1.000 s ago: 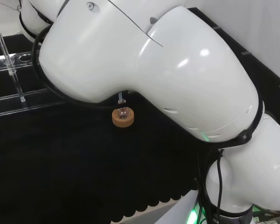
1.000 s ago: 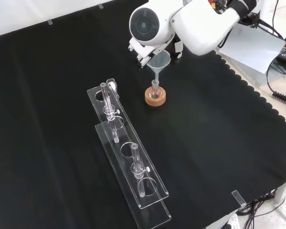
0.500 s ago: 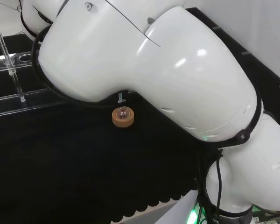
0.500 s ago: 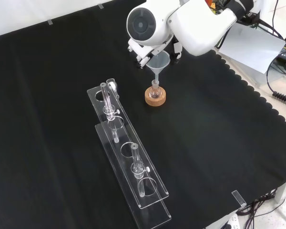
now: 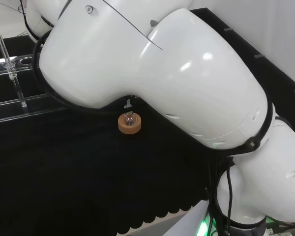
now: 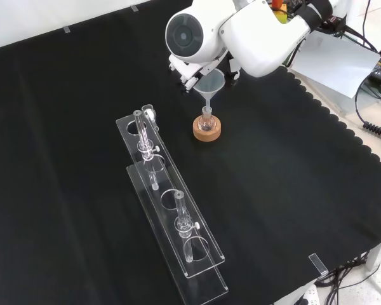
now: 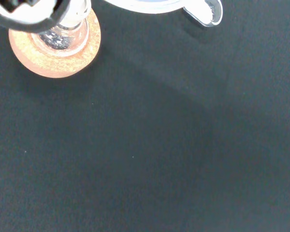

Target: Place the funnel on the round-bottom flask.

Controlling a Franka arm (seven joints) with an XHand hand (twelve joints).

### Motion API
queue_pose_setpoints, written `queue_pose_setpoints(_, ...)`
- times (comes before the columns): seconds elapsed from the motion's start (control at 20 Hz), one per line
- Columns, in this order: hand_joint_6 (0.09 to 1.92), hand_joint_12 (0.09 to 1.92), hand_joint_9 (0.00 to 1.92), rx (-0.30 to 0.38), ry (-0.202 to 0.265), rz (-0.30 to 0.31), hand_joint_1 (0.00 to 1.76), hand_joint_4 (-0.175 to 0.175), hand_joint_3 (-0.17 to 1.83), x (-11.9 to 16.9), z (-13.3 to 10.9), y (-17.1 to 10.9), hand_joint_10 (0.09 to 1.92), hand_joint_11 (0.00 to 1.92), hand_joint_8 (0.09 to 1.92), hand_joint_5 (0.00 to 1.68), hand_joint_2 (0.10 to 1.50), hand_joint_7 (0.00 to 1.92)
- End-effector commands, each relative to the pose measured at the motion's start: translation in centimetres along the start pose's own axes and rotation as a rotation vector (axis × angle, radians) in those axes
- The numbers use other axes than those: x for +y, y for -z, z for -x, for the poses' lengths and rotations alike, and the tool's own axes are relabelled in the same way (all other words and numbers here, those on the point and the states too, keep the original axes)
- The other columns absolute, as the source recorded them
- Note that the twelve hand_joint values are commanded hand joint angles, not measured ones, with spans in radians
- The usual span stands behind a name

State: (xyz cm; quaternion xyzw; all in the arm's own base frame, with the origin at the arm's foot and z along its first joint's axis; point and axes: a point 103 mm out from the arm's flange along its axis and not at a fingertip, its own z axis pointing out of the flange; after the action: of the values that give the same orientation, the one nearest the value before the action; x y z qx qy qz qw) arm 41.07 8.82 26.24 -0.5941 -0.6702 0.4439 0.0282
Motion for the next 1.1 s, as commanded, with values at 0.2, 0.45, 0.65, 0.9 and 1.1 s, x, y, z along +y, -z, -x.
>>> queue_pose_setpoints(0.2, 0.85, 1.26, 1.16, 0.005, 0.007, -0.007, 0.88, 0.033, 0.69, 0.4, -0.2, -0.3, 0.48, 0.53, 0.64, 0.73, 0.66, 0.89)
queue_pose_setpoints(0.45, 0.85, 1.26, 1.16, 0.003, 0.011, -0.008, 0.88, 0.033, 0.69, 1.0, -0.4, -0.7, 0.48, 0.53, 0.64, 0.73, 0.66, 0.88)
queue_pose_setpoints(0.65, 0.85, 1.26, 1.16, -0.002, 0.007, -0.006, 0.88, 0.031, 0.69, 1.0, -0.6, -0.6, 0.48, 0.53, 0.64, 0.72, 0.66, 0.88)
queue_pose_setpoints(0.9, 0.85, 1.26, 1.16, -0.005, 0.005, -0.010, 0.88, 0.027, 0.69, 1.1, -0.6, -0.6, 0.49, 0.53, 0.64, 0.72, 0.67, 0.88)
queue_pose_setpoints(1.1, 0.85, 1.26, 1.16, -0.010, 0.001, -0.013, 0.88, 0.026, 0.69, 1.4, -0.6, -0.6, 0.49, 0.53, 0.64, 0.72, 0.67, 0.88)
